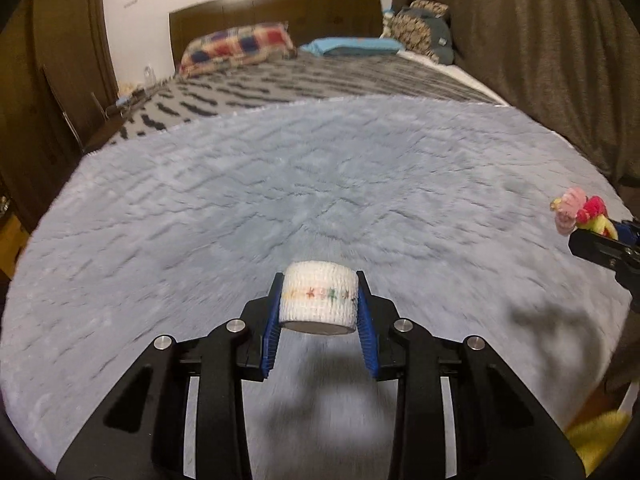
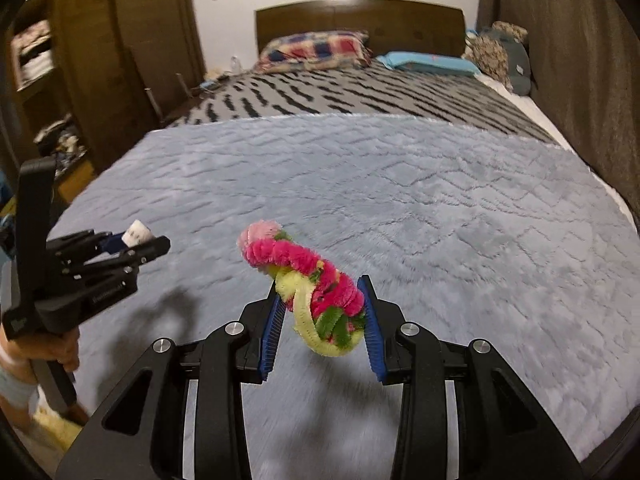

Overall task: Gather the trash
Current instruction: 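Grasp the white tape roll with the left tool while the right grasps the pipe-cleaner toy, then lower the tape roll and pipe-cleaner toy into the bin and open both tools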

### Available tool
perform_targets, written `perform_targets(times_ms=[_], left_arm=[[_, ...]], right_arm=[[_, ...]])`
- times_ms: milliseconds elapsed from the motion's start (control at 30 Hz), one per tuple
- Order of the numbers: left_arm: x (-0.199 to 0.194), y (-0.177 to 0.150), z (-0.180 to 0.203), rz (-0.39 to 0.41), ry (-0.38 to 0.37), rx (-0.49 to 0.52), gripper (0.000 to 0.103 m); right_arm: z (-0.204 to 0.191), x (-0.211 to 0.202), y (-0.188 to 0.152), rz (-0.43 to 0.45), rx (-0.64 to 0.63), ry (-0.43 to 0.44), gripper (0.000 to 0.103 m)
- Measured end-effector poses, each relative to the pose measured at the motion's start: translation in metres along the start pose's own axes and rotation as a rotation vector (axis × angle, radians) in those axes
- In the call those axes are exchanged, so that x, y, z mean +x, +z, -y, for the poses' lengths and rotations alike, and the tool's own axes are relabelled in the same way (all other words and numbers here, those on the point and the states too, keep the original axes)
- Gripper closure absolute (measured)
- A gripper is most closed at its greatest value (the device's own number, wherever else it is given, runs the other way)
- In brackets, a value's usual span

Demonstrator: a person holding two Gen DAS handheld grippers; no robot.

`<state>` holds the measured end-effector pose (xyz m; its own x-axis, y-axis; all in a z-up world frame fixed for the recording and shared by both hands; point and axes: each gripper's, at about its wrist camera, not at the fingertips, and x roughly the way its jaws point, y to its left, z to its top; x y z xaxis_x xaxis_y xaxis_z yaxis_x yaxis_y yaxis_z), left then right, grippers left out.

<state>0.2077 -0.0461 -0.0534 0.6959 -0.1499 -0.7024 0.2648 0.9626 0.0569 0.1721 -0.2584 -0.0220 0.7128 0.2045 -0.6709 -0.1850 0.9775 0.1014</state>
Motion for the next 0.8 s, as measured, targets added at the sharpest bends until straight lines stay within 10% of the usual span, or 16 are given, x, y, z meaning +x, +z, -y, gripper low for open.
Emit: perform_targets(times_ms=[367, 800], left_arm=[[-0.128, -0.105, 0.017, 0.122, -0.047, 0.065, 0.071], [-0.107, -0.245, 0.057, -0.049, -0.147, -0.019, 0.071]], right_arm=[[-0.022, -0.092, -0.095, 0.049, -0.04, 0.028, 0.066], [-0.056, -0.062, -0.216, -0.065, 0.052, 0.067, 0.066]])
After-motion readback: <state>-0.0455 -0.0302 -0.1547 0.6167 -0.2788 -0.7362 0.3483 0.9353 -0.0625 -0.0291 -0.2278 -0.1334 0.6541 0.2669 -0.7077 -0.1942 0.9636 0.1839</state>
